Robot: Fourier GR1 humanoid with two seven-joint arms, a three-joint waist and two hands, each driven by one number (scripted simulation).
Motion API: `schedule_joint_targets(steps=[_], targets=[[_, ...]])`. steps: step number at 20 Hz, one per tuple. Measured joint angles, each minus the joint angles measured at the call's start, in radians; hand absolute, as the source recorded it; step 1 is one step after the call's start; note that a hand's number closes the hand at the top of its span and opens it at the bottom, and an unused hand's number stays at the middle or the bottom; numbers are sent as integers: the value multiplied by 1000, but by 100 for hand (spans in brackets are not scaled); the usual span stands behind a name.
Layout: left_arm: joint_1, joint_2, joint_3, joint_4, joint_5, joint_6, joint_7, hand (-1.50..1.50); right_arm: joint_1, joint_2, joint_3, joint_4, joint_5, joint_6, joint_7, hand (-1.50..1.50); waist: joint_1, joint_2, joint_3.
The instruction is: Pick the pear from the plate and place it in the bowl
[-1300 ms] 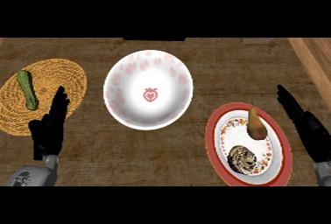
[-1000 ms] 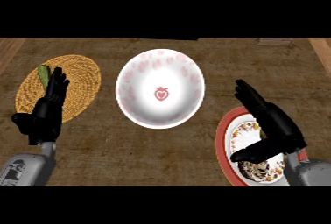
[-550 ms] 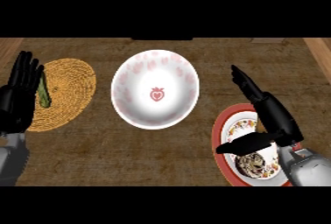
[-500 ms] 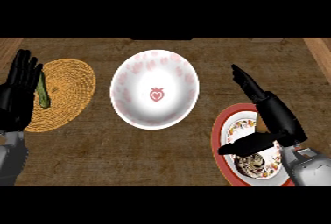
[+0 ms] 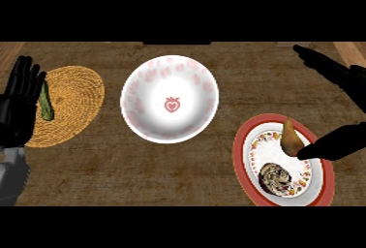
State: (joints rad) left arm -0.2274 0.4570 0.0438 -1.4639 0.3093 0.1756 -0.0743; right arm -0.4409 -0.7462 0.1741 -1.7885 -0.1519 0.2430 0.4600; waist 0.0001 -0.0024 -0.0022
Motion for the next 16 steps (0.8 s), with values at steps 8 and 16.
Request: schedule_joint_targets(steps=[8,16], targets=[[-15,-1,4,-6,-3,-11,11,0,-139,-194,27,108,-169,382,172,-150,15,3,0],[-17,-2,28,-10,-4,-30,24,0,-209,-217,72,219,-202,603,205,-150,13,4,1]])
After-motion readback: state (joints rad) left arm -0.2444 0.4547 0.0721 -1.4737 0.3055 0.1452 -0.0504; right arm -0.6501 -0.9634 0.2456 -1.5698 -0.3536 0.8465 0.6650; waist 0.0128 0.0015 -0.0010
